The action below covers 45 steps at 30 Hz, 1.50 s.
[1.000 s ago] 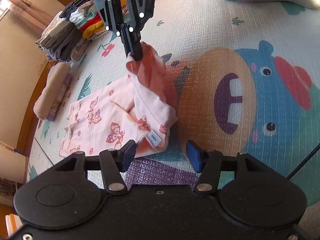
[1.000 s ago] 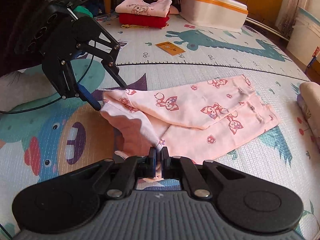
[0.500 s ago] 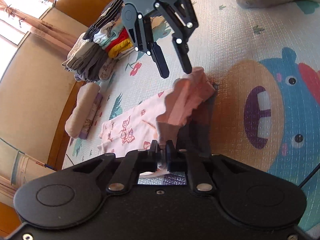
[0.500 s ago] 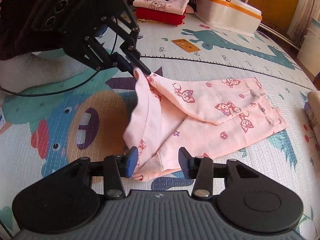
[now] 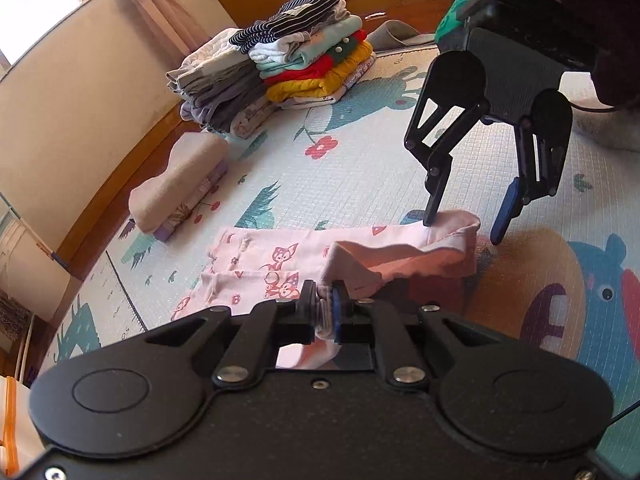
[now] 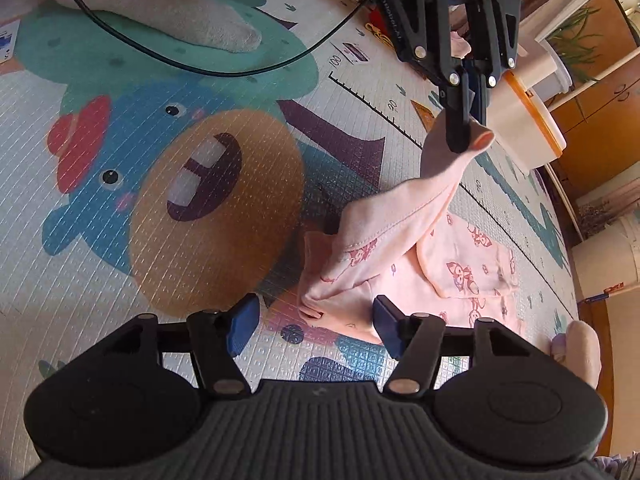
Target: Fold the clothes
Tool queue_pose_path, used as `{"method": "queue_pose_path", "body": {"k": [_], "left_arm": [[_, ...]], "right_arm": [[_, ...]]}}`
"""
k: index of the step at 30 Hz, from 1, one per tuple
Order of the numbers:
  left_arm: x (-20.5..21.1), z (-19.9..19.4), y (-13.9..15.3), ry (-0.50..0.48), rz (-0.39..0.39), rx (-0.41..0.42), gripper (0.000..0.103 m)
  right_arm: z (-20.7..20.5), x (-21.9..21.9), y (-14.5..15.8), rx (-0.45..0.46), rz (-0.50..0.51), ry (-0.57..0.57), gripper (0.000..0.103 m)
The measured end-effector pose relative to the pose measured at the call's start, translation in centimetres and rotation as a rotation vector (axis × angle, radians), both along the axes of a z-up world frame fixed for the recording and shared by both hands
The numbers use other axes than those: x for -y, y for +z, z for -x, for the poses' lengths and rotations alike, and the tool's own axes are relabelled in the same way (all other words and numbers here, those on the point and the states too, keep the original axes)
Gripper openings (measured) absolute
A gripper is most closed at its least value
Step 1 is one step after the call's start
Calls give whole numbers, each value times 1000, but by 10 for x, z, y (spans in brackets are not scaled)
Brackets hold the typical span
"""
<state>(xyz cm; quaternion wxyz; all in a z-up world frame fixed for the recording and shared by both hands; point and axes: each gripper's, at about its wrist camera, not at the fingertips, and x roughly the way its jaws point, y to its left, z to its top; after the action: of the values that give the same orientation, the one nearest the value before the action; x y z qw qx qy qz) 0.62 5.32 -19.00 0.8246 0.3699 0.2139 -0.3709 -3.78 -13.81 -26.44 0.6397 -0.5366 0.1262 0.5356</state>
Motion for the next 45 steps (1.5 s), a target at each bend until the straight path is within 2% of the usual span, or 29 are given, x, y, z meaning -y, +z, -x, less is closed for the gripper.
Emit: {"method": "queue_pose_path", "body": {"k": [4,5,7,8,11,16,19,25,30,32,37,45], "left_arm": [[0,-9,6,20,30,-34,8],[-1,-9,7,22,33,-35,8],[-2,-6,6,13,17,-28,8],[-3,-4,5,8,8,-24,8],[-7,7,-1,-32,-36,-8,7],[-12,42,-24,-210,-198,32,7],[-16,64,-38,-319,-298,57,7],[-25,56,-4,-309,-163,-110,7],[-38,12,26,-197,-31,-194,7],[-42,-9,31,-151,6,-197,7],[-50,-56,38,-71,83,-208,7],[-62,-115,29,12,145,-234,7]], "right_arm": [[7,-5,-6,84,-18,17,71],[7,-6,-7,102,-23,17,68],[-2,-4,0,45,-39,-25,43],[-6,-3,4,13,-47,-48,27],[-20,0,15,-81,-71,-116,19],[-42,6,33,-238,-111,-228,18],[-58,8,47,-306,-129,-255,18],[-90,13,76,-441,-165,-304,18],[-117,17,100,-554,-195,-344,18],[-128,18,109,-599,-207,-360,18],[-185,13,116,-633,-241,-418,18],[-255,1,96,-706,-231,-502,18]]}}
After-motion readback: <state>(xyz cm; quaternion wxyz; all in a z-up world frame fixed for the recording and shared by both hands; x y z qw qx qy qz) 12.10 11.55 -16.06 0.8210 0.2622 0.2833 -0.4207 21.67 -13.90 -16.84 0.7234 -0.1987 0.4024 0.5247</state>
